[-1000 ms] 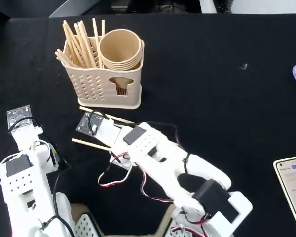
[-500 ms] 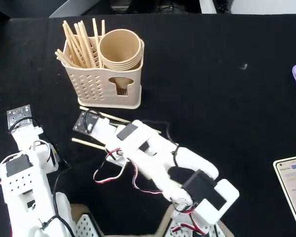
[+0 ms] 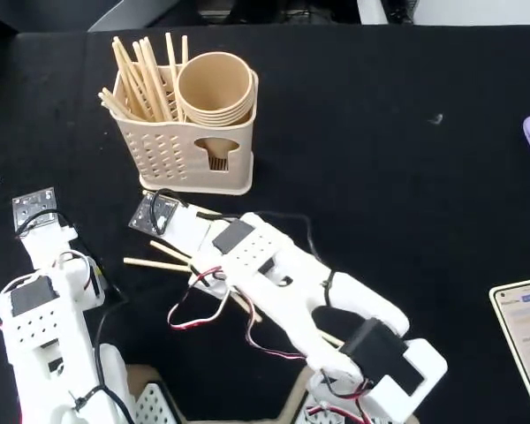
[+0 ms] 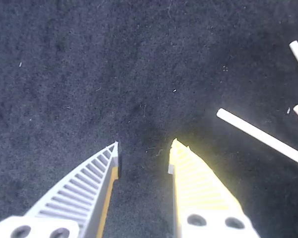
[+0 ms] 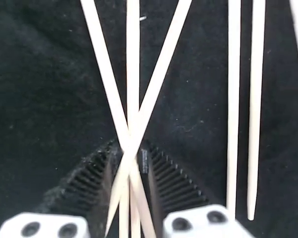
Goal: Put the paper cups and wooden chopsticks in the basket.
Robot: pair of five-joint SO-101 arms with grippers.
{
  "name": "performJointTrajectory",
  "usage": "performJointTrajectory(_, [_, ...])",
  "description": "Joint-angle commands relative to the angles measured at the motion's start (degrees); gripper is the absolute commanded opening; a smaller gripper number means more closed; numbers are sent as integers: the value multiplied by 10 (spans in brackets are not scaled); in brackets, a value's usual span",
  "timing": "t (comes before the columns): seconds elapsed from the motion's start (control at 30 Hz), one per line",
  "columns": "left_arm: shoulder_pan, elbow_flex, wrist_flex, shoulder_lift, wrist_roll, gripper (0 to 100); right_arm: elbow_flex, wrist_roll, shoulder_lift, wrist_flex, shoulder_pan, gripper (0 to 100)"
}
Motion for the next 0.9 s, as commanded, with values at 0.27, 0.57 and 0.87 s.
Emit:
performJointTrajectory(0.27, [4, -4, -11, -5, 4, 173, -15, -4, 61, -11, -2, 113])
performJointTrajectory(0.57, [4, -4, -11, -5, 4, 173, -47, -9, 95, -25, -2, 90])
performJointTrajectory(0.87, [7, -4, -11, -5, 4, 173, -44, -9, 58, -20, 0, 37])
